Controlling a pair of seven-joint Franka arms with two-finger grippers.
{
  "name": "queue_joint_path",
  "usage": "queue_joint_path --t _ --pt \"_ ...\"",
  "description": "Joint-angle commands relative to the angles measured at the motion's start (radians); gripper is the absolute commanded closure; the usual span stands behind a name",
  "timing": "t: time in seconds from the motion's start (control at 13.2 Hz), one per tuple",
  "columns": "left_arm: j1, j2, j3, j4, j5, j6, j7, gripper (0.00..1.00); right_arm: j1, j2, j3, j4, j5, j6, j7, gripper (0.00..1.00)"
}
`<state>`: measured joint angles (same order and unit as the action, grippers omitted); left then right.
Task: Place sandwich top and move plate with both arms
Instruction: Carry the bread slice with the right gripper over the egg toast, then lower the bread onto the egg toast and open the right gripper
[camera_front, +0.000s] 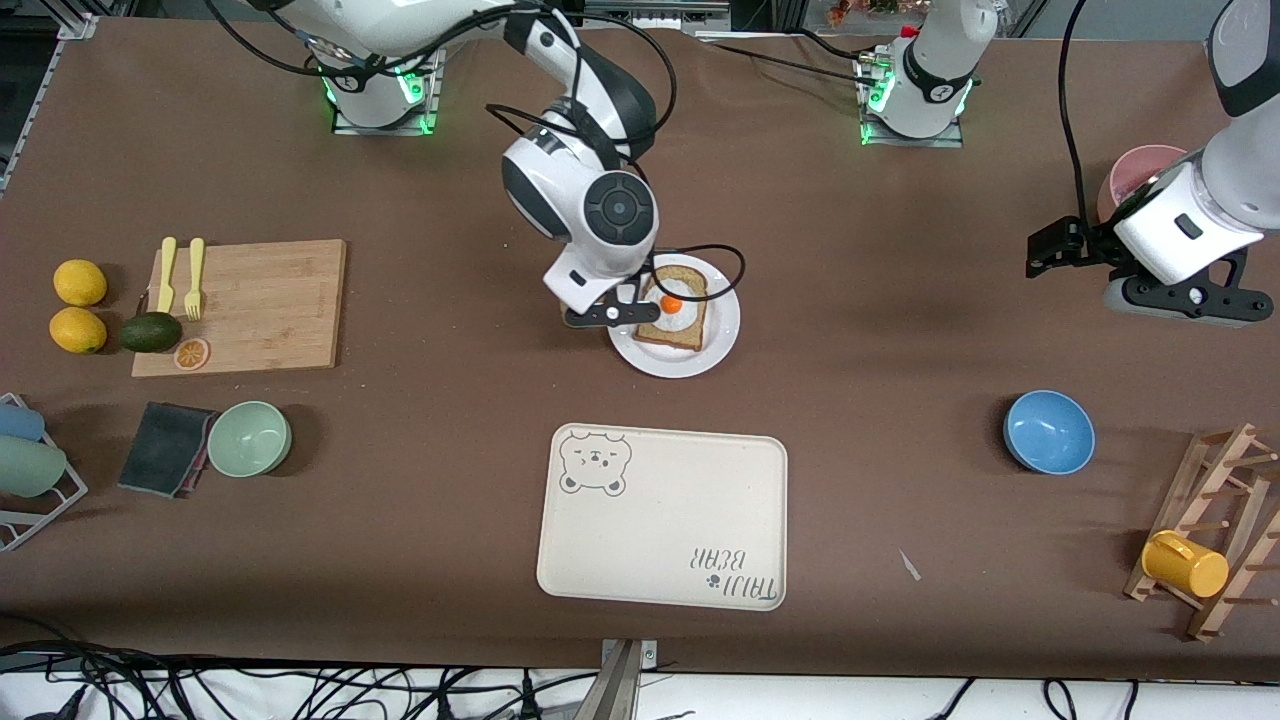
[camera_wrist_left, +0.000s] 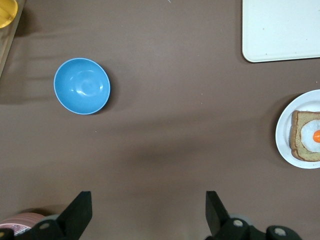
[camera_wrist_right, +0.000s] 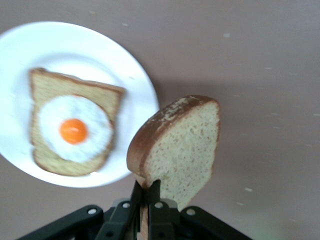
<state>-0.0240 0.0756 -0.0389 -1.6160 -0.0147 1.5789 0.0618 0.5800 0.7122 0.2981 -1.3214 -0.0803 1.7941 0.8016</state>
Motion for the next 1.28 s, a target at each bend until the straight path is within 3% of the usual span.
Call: queue_joint_path --t 0.0,0.68,0.98,1.06,1.13,1.21 --pt "0.007 0.012 0.001 0.028 -0.021 -0.011 -0.005 0.00 0.046 0.058 -0.008 0.053 0.017 0.075 0.050 1.00" --pt "0.010 0.024 0.002 0.035 -0.030 -0.011 -0.002 0.00 0.078 0.102 -0.008 0.087 0.007 0.254 0.048 1.00" --pt "0.012 0.024 0.004 0.035 -0.036 -0.014 -0.002 0.00 0.092 0.124 -0.011 0.085 -0.001 0.271 0.054 1.00" --pt "0.012 0.024 0.002 0.036 -0.036 -0.014 -0.004 0.00 0.095 0.125 -0.011 0.083 -0.003 0.295 0.062 0.32" --pt "0.013 0.024 0.004 0.036 -0.039 -0.014 0.006 0.00 0.099 0.127 -0.014 0.079 -0.028 0.326 0.064 0.00" --pt "0.019 0.024 0.002 0.038 -0.047 -0.014 0.007 0.00 0.101 0.127 -0.014 0.079 -0.050 0.340 0.065 0.00"
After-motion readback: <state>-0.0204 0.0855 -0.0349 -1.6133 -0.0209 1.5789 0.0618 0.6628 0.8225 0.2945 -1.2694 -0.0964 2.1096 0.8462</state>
